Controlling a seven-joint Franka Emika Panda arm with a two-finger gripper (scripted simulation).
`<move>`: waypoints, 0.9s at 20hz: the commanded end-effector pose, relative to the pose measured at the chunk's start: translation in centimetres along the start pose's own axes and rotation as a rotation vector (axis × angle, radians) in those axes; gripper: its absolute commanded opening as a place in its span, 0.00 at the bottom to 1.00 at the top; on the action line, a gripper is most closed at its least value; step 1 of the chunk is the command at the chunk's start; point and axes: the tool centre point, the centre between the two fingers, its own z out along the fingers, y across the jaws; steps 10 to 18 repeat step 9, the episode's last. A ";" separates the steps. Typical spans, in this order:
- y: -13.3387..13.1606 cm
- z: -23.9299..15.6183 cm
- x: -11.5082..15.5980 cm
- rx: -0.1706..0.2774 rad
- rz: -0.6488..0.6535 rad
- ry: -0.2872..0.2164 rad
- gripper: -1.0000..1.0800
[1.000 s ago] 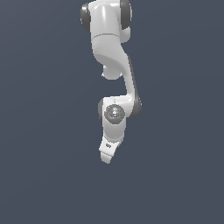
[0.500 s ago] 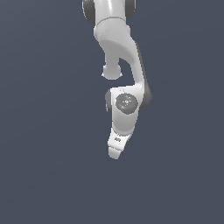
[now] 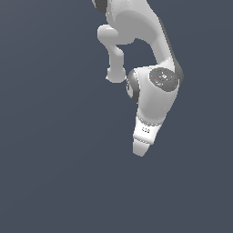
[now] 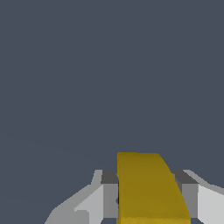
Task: Pick up the object and move it to a goal position.
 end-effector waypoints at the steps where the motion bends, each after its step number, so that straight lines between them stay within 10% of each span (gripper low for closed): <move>1: -0.6 -1.7 1.1 0.001 0.001 -0.001 0.00; 18: -1.1 -3.8 2.4 0.001 0.002 0.000 0.00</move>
